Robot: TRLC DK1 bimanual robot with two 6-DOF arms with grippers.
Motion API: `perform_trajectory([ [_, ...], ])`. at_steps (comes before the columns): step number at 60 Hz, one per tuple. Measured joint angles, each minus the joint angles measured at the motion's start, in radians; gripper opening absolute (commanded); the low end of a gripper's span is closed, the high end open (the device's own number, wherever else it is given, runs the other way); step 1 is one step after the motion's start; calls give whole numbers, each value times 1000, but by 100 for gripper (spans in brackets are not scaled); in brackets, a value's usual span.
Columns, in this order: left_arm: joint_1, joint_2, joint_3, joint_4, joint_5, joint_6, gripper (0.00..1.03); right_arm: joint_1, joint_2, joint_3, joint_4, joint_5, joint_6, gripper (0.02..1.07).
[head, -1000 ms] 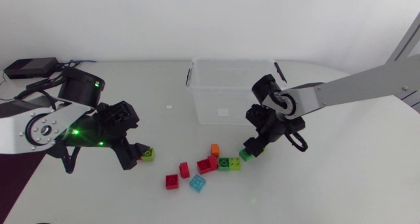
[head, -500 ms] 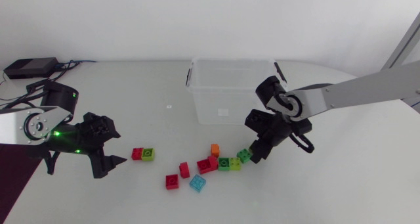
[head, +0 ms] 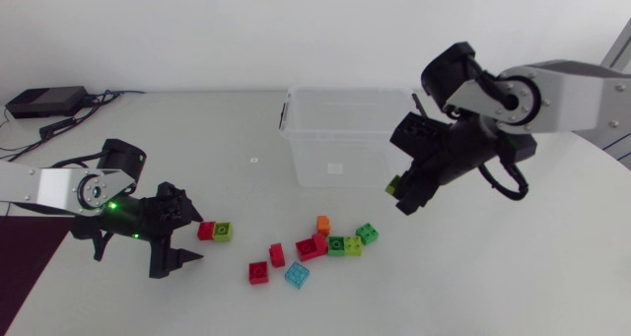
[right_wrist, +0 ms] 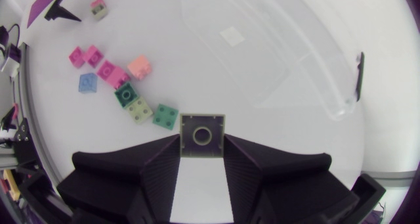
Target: Pick up the duplo bricks and place them in the container
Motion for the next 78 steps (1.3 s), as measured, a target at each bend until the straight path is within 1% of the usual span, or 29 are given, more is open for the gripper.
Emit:
perform_trajectory([
  [5, -8, 37, 33, 0, 3, 0, 91, 0, -16, 65, -3, -14, 19, 30],
  [7, -11, 48, 44, 1, 6, 0, 88, 0, -19, 90, -3, -19, 26, 30],
  [10, -15, 61, 56, 0, 8, 0, 80, 0, -19, 117, 2, -25, 36, 30],
  [11, -16, 65, 59, 0, 10, 0, 75, 0, -19, 123, 4, -27, 40, 30],
  [12, -18, 68, 61, 1, 10, 0, 73, 0, -19, 135, 8, -33, 46, 30],
  [14, -19, 72, 65, 0, 10, 0, 59, -3, -18, 150, 16, -39, 53, 30],
  [16, -21, 75, 66, 0, 10, 8, 47, -4, -16, 162, 33, -43, 62, 30],
  [17, -21, 76, 67, 0, 10, 9, 44, -5, -14, 167, 40, -43, 66, 30],
  [19, -25, 77, 67, -4, 10, 15, 44, -8, -8, 179, 58, -45, 74, 30],
  [21, -27, 79, 68, -14, 10, 17, 40, -13, 2, 193, 81, -47, 85, 30],
  [26, -32, 84, 86, -81, 10, 23, 37, -31, 37, 224, 123, -48, 106, 30],
  [32, -33, 90, 126, -212, 10, 42, 37, -51, 95, 262, 182, -50, 128, 31],
  [37, -32, 83, 150, -252, 10, 45, 36, -63, 159, 312, 194, -50, 139, 32],
  [39, -31, 71, 155, -260, 10, 45, 36, -64, 184, 328, 207, -50, 141, 39],
  [42, -28, 39, 161, -278, 10, 45, 36, -68, 217, 347, 224, -50, 151, 57],
  [45, -25, 4, 165, -293, 11, 45, 36, -68, 237, 357, 230, -46, 154, 71],
  [47, -24, -19, 169, -304, 17, 45, 36, -68, 250, 365, 232, -42, 154, 83],
  [49, -23, -41, 174, -315, 21, 45, 36, -68, 264, 377, 234, -38, 155, 91],
  [50, -23, -53, 177, -320, 23, 44, 36, -68, 270, 381, 234, -37, 155, 93],
  [54, -23, -93, 191, -342, 41, 43, 36, -68, 286, 397, 235, -26, 156, 95],
  [60, -24, -140, 237, -372, 76, 31, 36, -69, 280, 399, 235, -20, 158, 95],
  [65, -27, -175, 306, -375, 120, -18, 36, -72, 242, 391, 235, -20, 157, 95],
  [70, -41, -197, 378, -373, 157, -77, 37, -75, 156, 345, 238, -21, 152, 96],
  [75, -71, -203, 436, -354, 175, -149, 37, -76, 55, 280, 238, -33, 130, 96],
  [78, -103, -203, 461, -291, 179, -217, 37, -76, -12, 232, 237, -54, 109, 96],
])
